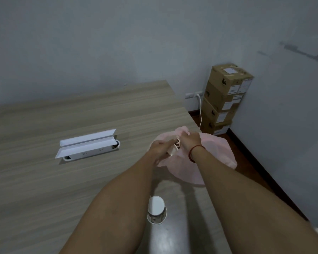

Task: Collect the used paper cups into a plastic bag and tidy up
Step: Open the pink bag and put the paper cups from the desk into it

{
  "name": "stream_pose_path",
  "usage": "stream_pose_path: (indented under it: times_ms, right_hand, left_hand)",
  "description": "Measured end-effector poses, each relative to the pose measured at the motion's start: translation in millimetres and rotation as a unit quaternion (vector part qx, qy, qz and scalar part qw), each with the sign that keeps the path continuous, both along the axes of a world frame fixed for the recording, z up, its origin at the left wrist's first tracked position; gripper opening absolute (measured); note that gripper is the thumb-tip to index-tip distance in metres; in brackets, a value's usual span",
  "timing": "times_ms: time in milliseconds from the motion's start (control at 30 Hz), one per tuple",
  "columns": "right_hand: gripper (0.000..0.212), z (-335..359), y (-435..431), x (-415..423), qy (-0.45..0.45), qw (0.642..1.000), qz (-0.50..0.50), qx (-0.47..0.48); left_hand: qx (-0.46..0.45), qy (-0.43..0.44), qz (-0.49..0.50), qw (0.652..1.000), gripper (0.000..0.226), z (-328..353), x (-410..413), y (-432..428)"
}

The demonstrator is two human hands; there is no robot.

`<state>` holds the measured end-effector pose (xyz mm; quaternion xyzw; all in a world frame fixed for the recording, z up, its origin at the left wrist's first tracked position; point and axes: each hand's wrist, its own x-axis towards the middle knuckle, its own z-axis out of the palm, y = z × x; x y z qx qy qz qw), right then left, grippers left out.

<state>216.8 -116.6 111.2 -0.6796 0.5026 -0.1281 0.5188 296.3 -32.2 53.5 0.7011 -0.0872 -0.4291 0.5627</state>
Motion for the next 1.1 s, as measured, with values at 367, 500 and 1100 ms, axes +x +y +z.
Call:
stream_pose_path:
  times_ms: [367, 500, 1100]
  right_hand:
    - [0.018, -6, -5, -41, -0.070, 0.995, 0.050, 0.054]
    - [0.032, -15, -6, -57, -0.050, 0.997, 0.051, 0.008]
    - [0.038, -46, 44, -109, 0.005, 0.997, 0.080, 0.009]
  left_hand:
    - [0.083, -0.121, -0.029, 0.989, 0.024, -20, -57, 4]
    - [0.106, -0.129, 0.004, 0.986, 0.024, -2, -54, 24]
    - [0.421, -0.289, -0.177, 0.841, 0.082, -36, -113, 105]
